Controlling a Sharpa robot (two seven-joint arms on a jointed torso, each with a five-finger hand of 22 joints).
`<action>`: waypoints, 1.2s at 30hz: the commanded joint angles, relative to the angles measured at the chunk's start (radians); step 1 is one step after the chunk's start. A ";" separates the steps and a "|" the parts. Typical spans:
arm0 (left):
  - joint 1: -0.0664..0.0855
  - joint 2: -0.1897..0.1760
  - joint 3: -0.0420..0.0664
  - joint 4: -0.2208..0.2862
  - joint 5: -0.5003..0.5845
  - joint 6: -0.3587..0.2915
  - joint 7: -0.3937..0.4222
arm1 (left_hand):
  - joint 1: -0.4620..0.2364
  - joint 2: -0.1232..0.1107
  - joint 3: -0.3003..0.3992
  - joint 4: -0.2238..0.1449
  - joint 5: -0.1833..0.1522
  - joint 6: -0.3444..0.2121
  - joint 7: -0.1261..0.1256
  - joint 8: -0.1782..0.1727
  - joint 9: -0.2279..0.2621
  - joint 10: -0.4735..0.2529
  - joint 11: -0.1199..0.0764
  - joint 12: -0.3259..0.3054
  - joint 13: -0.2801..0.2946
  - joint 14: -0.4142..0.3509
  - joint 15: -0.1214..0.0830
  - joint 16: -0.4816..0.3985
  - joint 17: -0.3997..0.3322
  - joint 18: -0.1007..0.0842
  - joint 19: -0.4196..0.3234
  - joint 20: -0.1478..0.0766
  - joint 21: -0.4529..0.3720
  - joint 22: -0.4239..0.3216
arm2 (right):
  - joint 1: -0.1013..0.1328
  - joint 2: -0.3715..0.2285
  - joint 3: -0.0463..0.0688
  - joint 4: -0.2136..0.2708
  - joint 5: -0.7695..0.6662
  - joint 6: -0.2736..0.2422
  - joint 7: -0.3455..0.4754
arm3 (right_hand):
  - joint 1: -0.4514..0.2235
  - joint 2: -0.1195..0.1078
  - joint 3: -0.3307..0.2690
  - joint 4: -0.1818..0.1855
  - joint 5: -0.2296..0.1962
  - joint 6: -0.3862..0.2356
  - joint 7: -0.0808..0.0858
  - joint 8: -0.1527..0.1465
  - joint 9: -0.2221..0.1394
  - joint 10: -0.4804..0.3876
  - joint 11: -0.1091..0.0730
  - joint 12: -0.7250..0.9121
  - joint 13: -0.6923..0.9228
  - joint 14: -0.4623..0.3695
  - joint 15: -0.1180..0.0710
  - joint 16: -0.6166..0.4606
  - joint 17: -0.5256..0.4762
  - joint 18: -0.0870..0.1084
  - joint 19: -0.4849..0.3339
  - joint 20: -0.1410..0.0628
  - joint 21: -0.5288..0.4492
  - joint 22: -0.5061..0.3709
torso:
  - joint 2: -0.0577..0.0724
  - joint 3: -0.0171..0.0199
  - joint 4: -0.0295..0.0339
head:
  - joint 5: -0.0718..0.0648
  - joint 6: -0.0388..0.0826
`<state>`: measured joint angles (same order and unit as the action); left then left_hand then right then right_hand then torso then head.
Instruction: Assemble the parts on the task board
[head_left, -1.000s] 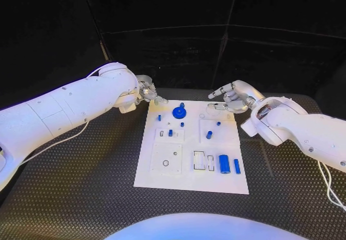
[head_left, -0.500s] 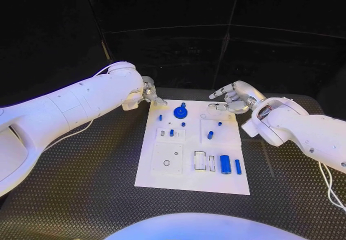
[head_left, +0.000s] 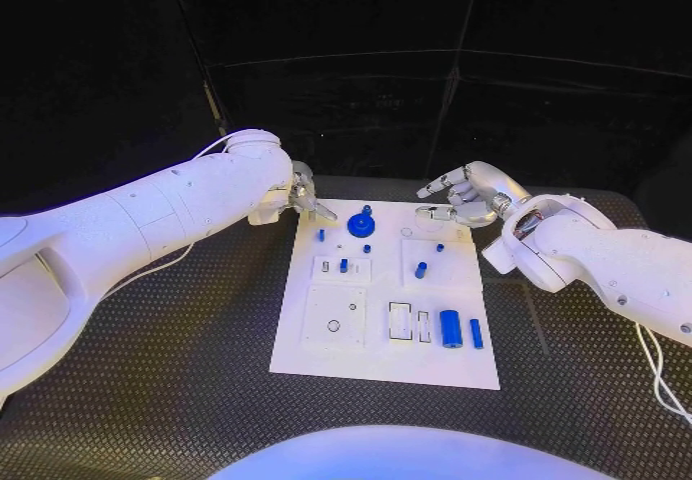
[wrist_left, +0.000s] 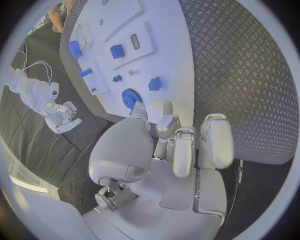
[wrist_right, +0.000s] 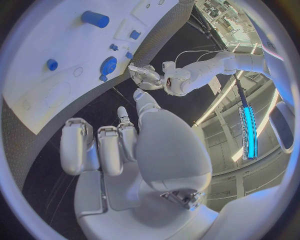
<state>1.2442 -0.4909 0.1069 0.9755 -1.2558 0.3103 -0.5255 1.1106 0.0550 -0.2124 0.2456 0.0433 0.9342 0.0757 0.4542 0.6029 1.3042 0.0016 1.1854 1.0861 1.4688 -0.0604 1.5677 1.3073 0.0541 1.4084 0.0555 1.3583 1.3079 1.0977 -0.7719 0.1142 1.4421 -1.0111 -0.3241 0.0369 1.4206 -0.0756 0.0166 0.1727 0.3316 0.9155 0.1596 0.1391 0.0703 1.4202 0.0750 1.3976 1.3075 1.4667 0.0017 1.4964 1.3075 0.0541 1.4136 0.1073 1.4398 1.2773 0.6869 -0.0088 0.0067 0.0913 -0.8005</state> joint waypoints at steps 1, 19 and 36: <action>0.001 0.002 0.000 0.000 -0.002 0.054 0.006 | -0.003 0.005 -0.005 0.001 0.005 0.009 -0.002 -0.005 -0.002 0.007 0.001 0.006 0.002 0.102 0.004 0.003 0.263 0.010 0.010 -0.001 0.006 0.012 | 0.002 0.001 0.001 0.001 -0.002 0.006 0.008 | -0.006 0.001 0.000 -0.004 -0.003 0.006 0.000 0.005 -0.001 -0.001 -0.003 -0.003 0.045 0.060 -0.006 -0.004 0.053 0.009 -0.006 -0.003 -0.003 -0.001 | 0.000 -0.0001 0.0004 | 0.001 0.002; -0.007 0.020 -0.012 -0.011 0.006 0.098 0.004 | 0.019 0.017 -0.003 -0.008 0.005 0.017 -0.004 -0.006 -0.004 0.008 -0.002 0.007 0.002 0.102 0.002 0.003 0.263 0.010 0.011 -0.002 0.006 0.014 | 0.002 0.006 0.001 -0.003 -0.002 0.009 0.009 | -0.008 0.003 0.000 -0.005 0.001 0.005 0.000 0.006 -0.002 0.000 -0.003 -0.002 0.046 0.060 -0.006 -0.005 0.053 0.009 -0.007 -0.003 -0.004 -0.002 | 0.001 0.0000 -0.0001 | 0.004 -0.005; -0.010 0.020 -0.016 -0.013 0.016 0.086 0.004 | 0.070 0.066 0.024 -0.033 0.005 0.031 -0.008 -0.007 -0.008 0.012 -0.005 0.011 0.004 0.102 -0.001 0.003 0.263 0.009 0.013 -0.005 0.007 0.018 | 0.002 0.009 0.001 -0.008 -0.002 0.011 0.008 | -0.008 0.003 0.000 -0.005 0.001 0.005 0.000 0.006 -0.002 0.000 -0.003 -0.002 0.046 0.060 -0.006 -0.005 0.053 0.009 -0.007 -0.003 -0.004 -0.002 | 0.000 0.0003 0.0004 | 0.004 -0.007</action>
<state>1.2327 -0.4712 0.0906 0.9632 -1.2469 0.3914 -0.5258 1.1761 0.1204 -0.1879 0.2156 0.0434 0.9583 0.0663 0.4496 0.5970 1.3081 -0.0024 1.1895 1.0894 1.4688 -0.0605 1.5677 1.3073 0.0541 1.4146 0.0492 1.3623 1.3077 1.0977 -0.7639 0.1142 1.4329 -1.0111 -0.3193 0.0375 1.4209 -0.0759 0.0166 0.1727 0.3316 0.9155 0.1596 0.1391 0.0703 1.4203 0.0750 1.3976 1.3075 1.4667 0.0018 1.4964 1.3073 0.0542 1.4111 0.1048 1.4398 1.2767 0.6872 -0.0082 0.0068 0.0953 -0.8072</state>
